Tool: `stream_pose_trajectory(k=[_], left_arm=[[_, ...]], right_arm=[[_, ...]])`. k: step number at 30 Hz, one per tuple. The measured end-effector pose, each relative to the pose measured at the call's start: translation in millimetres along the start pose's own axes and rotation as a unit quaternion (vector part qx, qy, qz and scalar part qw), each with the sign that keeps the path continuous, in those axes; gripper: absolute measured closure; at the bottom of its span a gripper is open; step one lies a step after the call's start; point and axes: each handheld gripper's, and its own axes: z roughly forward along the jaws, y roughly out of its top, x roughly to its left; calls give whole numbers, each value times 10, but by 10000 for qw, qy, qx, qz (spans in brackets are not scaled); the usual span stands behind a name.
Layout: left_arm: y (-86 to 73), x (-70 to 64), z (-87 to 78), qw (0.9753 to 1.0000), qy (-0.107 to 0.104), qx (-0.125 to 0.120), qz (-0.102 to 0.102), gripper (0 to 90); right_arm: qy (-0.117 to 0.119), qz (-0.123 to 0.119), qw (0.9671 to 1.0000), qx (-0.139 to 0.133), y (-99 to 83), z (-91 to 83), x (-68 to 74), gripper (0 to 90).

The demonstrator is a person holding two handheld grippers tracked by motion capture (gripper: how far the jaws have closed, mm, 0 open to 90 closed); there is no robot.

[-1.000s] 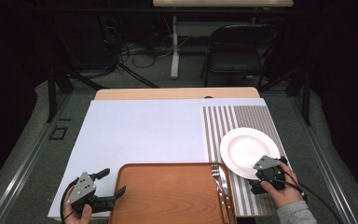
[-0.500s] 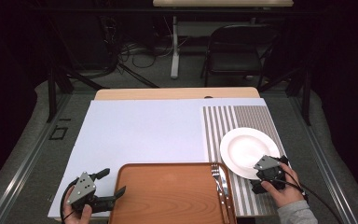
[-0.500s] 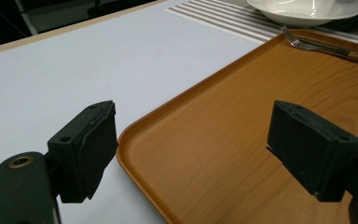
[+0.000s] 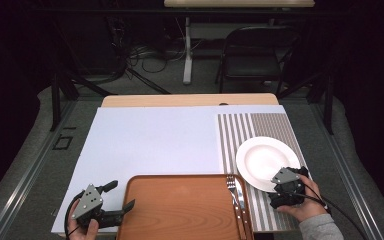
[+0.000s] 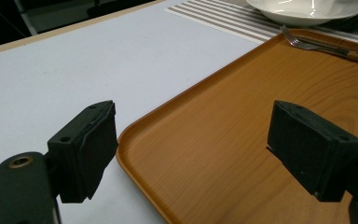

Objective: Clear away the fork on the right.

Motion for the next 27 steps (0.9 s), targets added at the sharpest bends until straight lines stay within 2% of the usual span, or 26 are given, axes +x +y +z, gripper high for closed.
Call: stream_pose_trajectory(k=[5,6,11,12,14,15,21,25,27], left_arm=[[0,-3,4,10000,7,-16,13,159],[0,-3,3,10000,5,-17,12,159],[1,-1,2,10000,-8,1,10,160],[1,-1,2,10000,-6,3,17,159],[0,-4,5,10000,1,-9,17,160],[1,-4,4,10000,-2,-1,21,160],[1,-5,7,10000,-5,1,18,159],[2,-4,8,10000,-5,2,23,160],[2,-4,8,10000,-14,14,21,159]], right_arm=[[-132,-116,9998,-112,10,7,33,1],[-158,-186,9997,-40,19,-3,32,2],[-259,-334,9991,-74,35,0,52,13],[-289,-311,9990,-154,32,12,60,12],[-305,-336,9990,-54,39,1,59,5],[-312,-343,9988,-153,34,16,56,1],[-364,-372,9986,-71,42,6,66,0],[-406,-428,9981,-162,45,20,71,0],[-431,-434,9981,-86,50,11,79,0]])
